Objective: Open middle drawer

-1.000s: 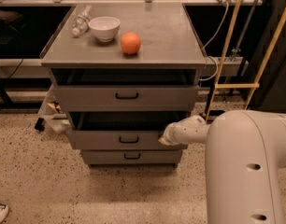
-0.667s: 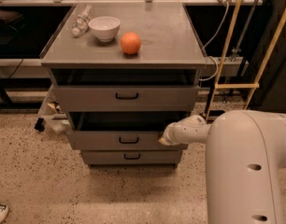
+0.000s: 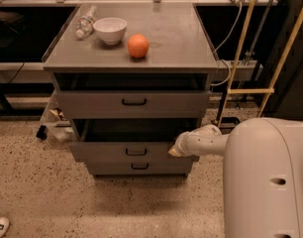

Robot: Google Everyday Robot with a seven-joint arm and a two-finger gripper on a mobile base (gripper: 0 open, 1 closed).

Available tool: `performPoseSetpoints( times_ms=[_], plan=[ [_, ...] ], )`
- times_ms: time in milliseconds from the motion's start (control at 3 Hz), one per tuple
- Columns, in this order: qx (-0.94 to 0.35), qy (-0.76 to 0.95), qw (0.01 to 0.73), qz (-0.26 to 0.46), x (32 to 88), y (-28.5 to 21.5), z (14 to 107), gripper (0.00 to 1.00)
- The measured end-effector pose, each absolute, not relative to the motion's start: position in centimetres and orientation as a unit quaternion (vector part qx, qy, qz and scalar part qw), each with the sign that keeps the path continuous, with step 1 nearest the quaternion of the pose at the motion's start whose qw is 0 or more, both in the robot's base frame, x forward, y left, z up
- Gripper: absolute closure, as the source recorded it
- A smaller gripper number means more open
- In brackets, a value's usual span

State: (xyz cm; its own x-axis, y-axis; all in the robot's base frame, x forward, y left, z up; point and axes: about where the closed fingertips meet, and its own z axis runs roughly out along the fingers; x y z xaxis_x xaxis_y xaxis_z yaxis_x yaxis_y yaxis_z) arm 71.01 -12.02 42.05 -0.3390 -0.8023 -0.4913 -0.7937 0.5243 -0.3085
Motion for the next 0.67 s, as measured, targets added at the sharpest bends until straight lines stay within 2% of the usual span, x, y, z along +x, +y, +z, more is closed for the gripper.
performPoseSetpoints(
  times_ms=[667],
  plan=[
    [-0.481,0.818,0.316,0.001,69.3,-12.6,42.4,1.0]
  ],
)
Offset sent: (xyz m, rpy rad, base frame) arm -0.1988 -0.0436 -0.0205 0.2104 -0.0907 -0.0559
